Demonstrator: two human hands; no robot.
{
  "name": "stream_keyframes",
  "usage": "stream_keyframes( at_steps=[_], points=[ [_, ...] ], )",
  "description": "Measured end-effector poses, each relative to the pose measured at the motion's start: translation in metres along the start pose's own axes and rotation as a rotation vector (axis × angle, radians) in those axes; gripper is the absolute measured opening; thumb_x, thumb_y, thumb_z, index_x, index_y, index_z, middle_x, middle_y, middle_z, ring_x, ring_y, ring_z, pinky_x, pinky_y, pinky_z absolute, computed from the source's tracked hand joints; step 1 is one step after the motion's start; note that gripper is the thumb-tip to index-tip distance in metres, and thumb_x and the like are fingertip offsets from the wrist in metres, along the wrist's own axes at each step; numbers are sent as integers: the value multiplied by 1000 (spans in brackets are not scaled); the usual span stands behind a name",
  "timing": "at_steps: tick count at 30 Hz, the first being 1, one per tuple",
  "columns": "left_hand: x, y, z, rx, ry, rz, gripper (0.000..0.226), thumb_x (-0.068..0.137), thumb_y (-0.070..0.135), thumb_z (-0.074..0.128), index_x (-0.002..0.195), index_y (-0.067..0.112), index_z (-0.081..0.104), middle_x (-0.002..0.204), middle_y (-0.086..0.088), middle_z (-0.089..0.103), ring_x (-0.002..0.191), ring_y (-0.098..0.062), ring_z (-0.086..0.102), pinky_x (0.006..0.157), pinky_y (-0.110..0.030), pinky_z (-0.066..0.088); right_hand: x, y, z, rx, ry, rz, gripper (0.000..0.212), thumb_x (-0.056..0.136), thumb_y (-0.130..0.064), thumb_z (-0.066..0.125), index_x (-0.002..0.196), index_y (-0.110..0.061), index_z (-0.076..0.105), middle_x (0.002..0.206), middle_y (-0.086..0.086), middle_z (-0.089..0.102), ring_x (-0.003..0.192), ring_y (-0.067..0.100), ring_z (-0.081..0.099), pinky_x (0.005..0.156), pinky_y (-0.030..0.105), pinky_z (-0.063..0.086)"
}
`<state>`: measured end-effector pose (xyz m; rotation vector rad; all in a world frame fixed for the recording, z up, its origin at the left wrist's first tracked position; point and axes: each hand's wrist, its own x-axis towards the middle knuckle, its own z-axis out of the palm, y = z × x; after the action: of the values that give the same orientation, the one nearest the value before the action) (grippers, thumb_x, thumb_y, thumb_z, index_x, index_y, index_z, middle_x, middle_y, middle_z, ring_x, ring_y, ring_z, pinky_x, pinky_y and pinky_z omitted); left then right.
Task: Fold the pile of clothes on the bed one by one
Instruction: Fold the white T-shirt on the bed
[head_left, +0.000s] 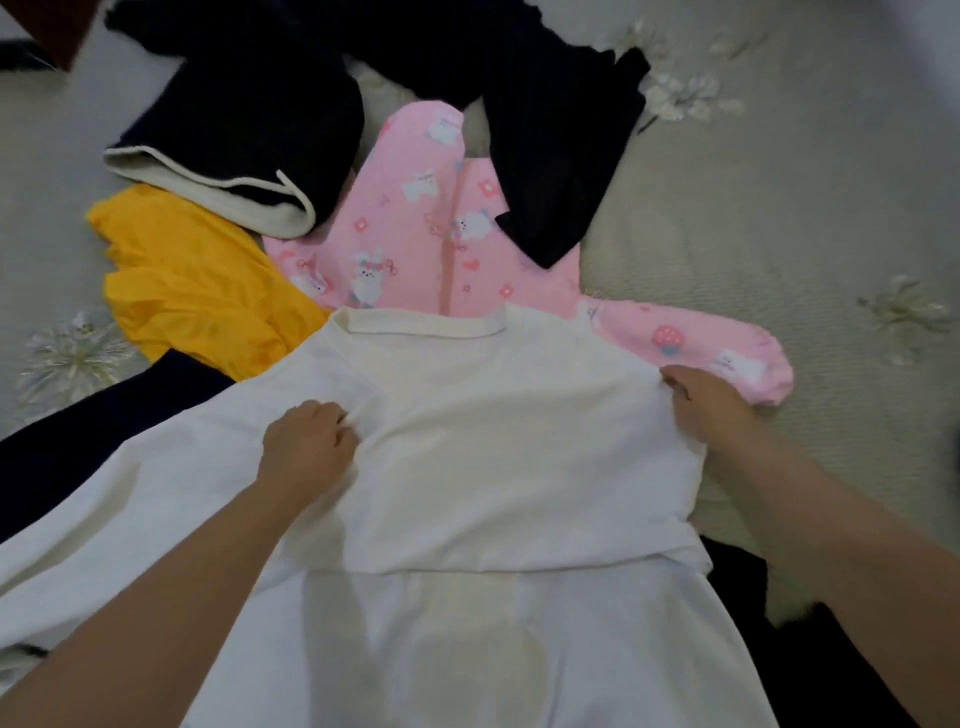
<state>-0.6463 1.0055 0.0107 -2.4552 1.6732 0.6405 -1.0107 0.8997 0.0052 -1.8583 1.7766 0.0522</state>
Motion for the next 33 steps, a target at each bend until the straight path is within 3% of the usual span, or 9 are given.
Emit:
stream_keyframes(
  at_steps=[4, 7, 11, 15, 22, 25, 28, 30, 33],
  points=[
    [2, -15, -12, -30, 64, 68, 30, 91, 26, 30, 71, 9, 43, 68, -6, 47, 73, -27, 48, 60, -32, 31, 18, 6, -11, -292, -248, 10, 42, 87, -1, 42, 125, -16, 55, 131, 7, 52, 125, 22, 43, 101, 32, 35],
    [3, -30, -22, 55, 197, 23, 32, 85, 28, 23, 63, 10, 39, 60, -5, 42, 68, -29, 48, 56, -30, 28, 18, -3, -19, -415, -336, 11, 26, 84, -1, 40, 86, -19, 59, 103, 6, 54, 113, 22, 47, 92, 33, 34],
    [8, -43, -29, 210, 181, -163, 26, 94, 20, 37, 88, 1, 55, 92, -20, 60, 90, -36, 55, 68, -33, 36, 17, -20, -31, -55, -374, 19, 16, 83, 11, 40, 84, 10, 56, 90, 20, 55, 93, 29, 52, 76, 32, 38],
    [6, -37, -28, 337, 58, -229, 32, 93, 24, 39, 118, 7, 48, 122, -14, 50, 115, -31, 44, 97, -37, 31, 19, -34, -33, 8, -465, -21, 14, 92, 2, 39, 83, -6, 46, 86, 6, 45, 79, 17, 40, 59, 18, 34],
    [-17, 56, 1, -54, 228, 286, 43, 92, 20, 38, 129, 1, 48, 140, -19, 40, 133, -33, 33, 108, -43, 25, 24, -15, -40, 110, -236, 16, 24, 80, 13, 46, 86, 4, 67, 82, 9, 58, 80, 18, 47, 56, 8, 34],
    [-26, 79, 23, 11, 127, 275, 76, 79, 45, 12, 133, 2, 44, 143, -19, 37, 135, -34, 31, 109, -51, 20, 33, 4, -38, 254, -16, 106, 29, 79, 12, 43, 64, -8, 58, 69, 9, 56, 76, 21, 47, 58, 14, 35],
    [-29, 82, 36, 98, 88, 255, 73, 87, 50, 17, 119, -2, 58, 128, -27, 51, 117, -45, 48, 87, -69, 34, 37, 19, -26, -50, 93, 153, 17, 89, -6, 43, 93, -5, 59, 96, 20, 62, 93, 31, 56, 79, 33, 37],
    [-29, 82, 41, 116, 27, 229, 79, 94, 49, 6, 112, -3, 63, 120, -29, 56, 107, -49, 54, 76, -72, 37, 37, 20, -16, -334, 210, 24, 17, 91, -9, 45, 98, 1, 57, 88, 25, 63, 82, 35, 60, 76, 38, 37],
    [-27, 81, 43, 107, -34, 221, 82, 94, 52, 4, 115, -3, 61, 123, -30, 54, 111, -51, 51, 78, -74, 33, 42, 20, -4, -428, 419, -200, 19, 72, -13, 61, 67, 5, 60, 45, 24, 53, 40, 31, 55, 50, 37, 47]
  ],
)
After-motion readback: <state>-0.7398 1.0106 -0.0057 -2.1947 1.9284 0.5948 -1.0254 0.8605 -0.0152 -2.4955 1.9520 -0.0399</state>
